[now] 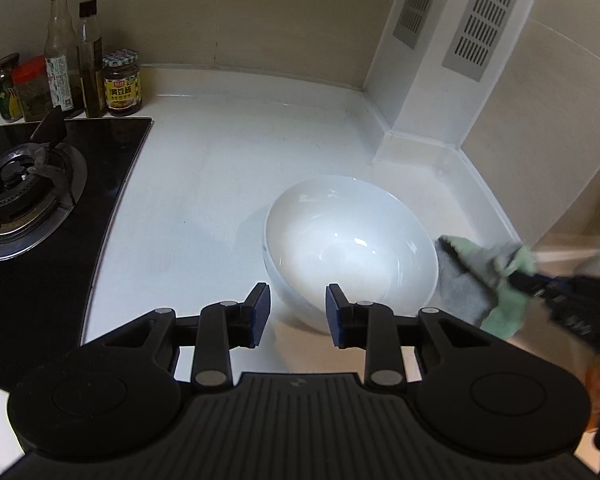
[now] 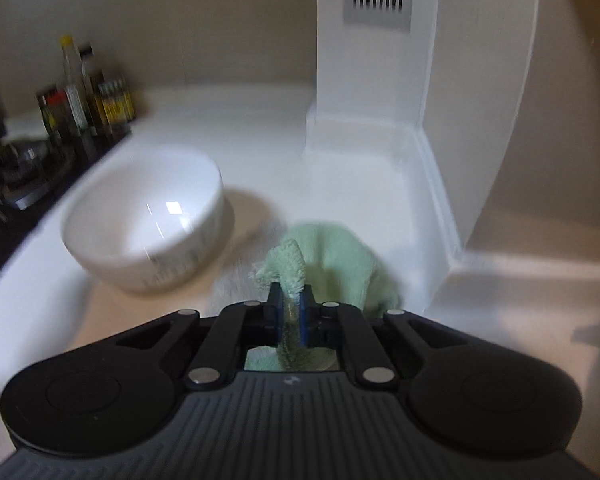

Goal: Clean bowl
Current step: 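Lift the green towel with the right gripper and carry it into the bowl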

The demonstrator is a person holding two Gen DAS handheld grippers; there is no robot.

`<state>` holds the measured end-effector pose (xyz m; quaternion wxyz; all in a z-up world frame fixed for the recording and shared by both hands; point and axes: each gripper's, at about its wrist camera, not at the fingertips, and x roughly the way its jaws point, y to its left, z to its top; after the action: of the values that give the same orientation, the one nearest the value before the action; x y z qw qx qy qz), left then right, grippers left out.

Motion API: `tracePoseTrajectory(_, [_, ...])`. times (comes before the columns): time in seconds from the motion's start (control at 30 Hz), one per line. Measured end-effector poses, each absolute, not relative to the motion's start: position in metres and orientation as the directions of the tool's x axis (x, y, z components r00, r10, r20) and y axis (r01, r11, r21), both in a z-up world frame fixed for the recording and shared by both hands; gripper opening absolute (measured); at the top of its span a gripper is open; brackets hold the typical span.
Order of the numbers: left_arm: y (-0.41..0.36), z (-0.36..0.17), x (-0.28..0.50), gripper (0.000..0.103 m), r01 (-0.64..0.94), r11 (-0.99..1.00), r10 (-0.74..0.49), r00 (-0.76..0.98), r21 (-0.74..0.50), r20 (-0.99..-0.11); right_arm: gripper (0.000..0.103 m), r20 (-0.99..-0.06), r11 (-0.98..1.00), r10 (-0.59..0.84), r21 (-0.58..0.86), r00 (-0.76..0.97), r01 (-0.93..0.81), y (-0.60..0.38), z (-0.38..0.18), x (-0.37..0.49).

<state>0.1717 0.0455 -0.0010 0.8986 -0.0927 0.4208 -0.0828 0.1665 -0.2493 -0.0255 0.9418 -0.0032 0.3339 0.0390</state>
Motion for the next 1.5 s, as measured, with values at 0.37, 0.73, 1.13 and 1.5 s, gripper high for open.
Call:
tracePoseTrajectory(0.37, [0.06,-0.019,0.213,0.036,0.126,0.971,-0.238,0.605,-0.204,-0.76,0.005,-0.626,0.95,0.221,-0.037,0.748,-0.312,-0.194,0.03,0.252])
tracePoseTrajectory(0.73, [0.062,-0.042,0.252,0.024,0.299,0.92,-0.371,0.467,-0.252,-0.802,0.006,-0.839,0.907,0.22,-0.013,0.498,-0.422,-0.165,-0.04,0.315])
tracePoseTrajectory(1.13, [0.042,-0.038,0.267,0.014,0.381,0.916,-0.306,0.455,-0.128,-0.837,0.006,-0.921,0.863,0.221,0.032,0.32,-0.505,-0.168,-0.087,0.359])
tracePoseTrajectory(1.5, [0.033,-0.036,0.274,0.008,0.44,0.896,-0.273,0.44,-0.06,-0.855,0.006,-0.909,0.729,0.409,0.269,0.084,-0.63,-0.152,-0.101,0.356])
